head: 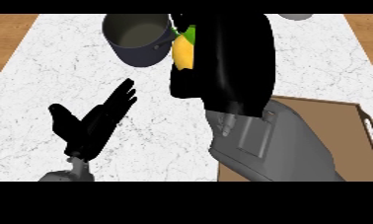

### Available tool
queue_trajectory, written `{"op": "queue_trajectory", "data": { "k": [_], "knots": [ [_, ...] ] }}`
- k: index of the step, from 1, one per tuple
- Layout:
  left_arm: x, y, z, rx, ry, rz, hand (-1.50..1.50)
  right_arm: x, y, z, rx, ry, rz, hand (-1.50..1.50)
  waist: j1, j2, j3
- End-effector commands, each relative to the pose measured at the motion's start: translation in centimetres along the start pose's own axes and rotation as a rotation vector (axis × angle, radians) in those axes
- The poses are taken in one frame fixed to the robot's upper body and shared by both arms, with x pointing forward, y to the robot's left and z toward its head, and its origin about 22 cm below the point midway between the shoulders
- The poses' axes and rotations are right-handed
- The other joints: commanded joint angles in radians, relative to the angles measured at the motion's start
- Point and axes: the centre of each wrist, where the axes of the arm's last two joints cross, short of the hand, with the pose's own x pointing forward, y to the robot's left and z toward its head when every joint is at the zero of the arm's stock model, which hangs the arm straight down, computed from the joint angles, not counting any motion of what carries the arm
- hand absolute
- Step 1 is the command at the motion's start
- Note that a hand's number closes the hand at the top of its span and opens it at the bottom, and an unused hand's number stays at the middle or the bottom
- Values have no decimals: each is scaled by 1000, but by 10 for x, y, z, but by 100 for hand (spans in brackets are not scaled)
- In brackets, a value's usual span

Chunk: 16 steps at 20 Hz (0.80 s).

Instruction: Pick the lemon from the tray and place it in the pot

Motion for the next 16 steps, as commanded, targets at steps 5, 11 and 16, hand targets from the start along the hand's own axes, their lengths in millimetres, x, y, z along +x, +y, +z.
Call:
{"op": "queue_trajectory", "data": {
  "k": [5, 11, 16],
  "knots": [
    [-2, -7, -3, -25, 8, 0, 0, 27, 15, -75, 33, 137, -33, 150, 11, 9, 0],
    [2, -10, -11, -12, -21, -14, 0, 9, 55, -117, 102, 113, -15, 150, 15, 16, 0],
    [6, -16, -9, -52, -13, -8, 0, 2, 90, -126, 66, 122, -20, 150, 48, 20, 0]
  ]
}}
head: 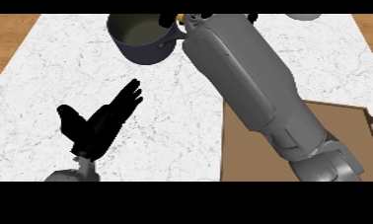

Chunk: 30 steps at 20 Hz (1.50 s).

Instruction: Pick the lemon from the tray and place it in the pot

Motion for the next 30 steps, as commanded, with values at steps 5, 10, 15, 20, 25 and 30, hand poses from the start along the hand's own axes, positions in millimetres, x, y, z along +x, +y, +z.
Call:
{"op": "queue_trajectory", "data": {
  "k": [5, 10, 15, 20, 25, 30],
  "knots": [
    [8, -2, -12, -22, -11, -19, 0, -14, 31, -28, -14, 19, -48, 150, 39, 15, -1],
    [1, -13, -7, -59, -8, -12, 0, -40, 50, -37, 7, 56, -101, 150, 63, 20, 0],
    [15, -7, -21, -82, -32, -28, 0, -57, 61, -40, 27, 157, -182, 150, 95, 35, -1],
    [19, -24, -20, -116, -10, -65, 0, -68, 55, -45, -5, 193, -446, -150, 116, 39, 3],
    [14, -28, -25, -118, -12, -29, 0, -74, 57, -46, -30, 147, -545, -150, 117, 40, 2],
    [15, -31, -21, -116, -10, -36, 0, -74, 57, -48, -145, 107, -603, -150, 117, 33, 1]
  ]
}}
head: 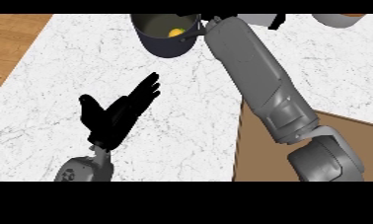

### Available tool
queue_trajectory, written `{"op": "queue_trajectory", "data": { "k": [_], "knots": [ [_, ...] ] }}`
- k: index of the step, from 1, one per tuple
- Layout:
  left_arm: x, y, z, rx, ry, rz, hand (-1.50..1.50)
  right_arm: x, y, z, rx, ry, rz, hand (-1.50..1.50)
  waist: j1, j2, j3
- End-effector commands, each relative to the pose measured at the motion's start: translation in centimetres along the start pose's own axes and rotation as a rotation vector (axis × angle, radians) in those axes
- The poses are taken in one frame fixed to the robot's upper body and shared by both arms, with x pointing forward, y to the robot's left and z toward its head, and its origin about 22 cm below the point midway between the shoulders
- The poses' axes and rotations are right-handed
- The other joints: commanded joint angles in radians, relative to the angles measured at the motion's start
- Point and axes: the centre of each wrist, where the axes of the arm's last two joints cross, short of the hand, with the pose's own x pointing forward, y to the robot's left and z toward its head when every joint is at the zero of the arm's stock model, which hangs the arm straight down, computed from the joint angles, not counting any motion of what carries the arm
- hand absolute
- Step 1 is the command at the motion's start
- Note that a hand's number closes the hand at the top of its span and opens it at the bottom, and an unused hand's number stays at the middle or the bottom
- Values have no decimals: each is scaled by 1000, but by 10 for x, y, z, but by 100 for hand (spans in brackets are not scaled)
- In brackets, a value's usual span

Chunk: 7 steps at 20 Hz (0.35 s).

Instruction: Pick the lemon from the tray and place it in the pot

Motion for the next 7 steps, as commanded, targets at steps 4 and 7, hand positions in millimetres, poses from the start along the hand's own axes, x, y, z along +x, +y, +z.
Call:
{"op": "queue_trajectory", "data": {
  "k": [4, 7],
  "knots": [
    [-8, 8, 8, 28, 5, -4, 0, -22, 3, -2, -141, -42, -8, -150, -23, -7, -1],
    [-19, 0, -4, 39, -1, 23, 0, -17, 5, -3, -164, -17, -23, -150, -42, -10, -2]
  ]
}}
